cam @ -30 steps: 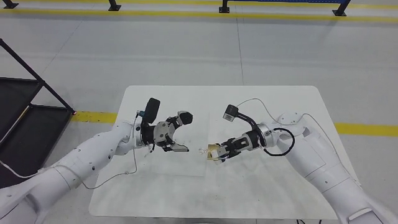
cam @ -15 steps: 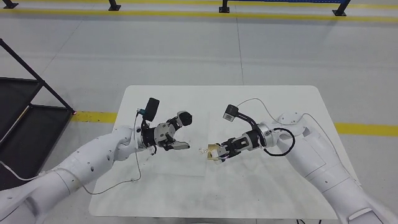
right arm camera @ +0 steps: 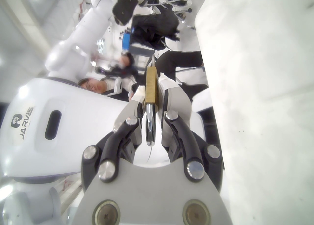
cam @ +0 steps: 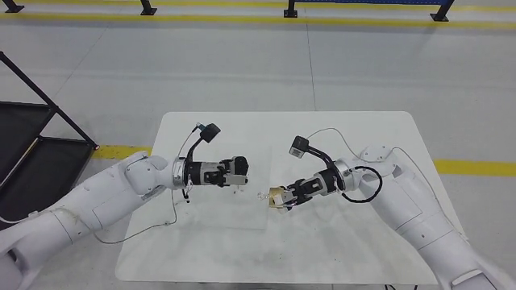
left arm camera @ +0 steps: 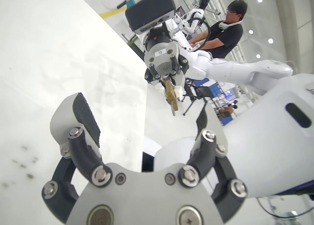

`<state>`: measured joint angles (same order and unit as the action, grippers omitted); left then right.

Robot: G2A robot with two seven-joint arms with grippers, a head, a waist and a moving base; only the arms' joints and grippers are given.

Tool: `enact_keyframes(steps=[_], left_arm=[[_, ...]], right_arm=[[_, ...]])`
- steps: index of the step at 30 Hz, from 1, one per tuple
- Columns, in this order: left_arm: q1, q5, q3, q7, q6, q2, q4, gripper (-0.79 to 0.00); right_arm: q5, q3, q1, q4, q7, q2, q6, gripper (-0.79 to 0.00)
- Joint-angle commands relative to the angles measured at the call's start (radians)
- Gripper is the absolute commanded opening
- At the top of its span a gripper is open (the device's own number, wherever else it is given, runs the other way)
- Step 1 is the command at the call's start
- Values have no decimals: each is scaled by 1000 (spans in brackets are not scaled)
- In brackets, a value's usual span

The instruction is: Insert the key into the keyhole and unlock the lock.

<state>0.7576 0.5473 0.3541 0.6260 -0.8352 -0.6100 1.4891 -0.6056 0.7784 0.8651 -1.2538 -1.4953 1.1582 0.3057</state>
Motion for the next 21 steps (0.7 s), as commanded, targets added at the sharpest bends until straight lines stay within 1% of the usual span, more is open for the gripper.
enact_keyframes(steps=[1,2,10,11,13,14,21], left_arm=[[-2,135,8,133,41,4,2,0],[-5,150,13,174,57,5,-7,0],[-5,150,13,174,57,5,-7,0],[-4,138,18,156,64,5,-12,0],[12,81,29,97,55,-1,-3,0],[23,73,30,86,40,-5,5,0],[53,59,47,109,6,-29,-7,0]], right_arm=[[0,0,0,0,0,0,0,-785],[0,0,0,0,0,0,0,-785],[0,0,0,0,0,0,0,-785],[0,0,0,0,0,0,0,-785],[9,0,7,-7,23,0,-4,-785],[20,1,10,-14,38,0,-8,-785],[41,0,3,-36,71,4,-26,-785]])
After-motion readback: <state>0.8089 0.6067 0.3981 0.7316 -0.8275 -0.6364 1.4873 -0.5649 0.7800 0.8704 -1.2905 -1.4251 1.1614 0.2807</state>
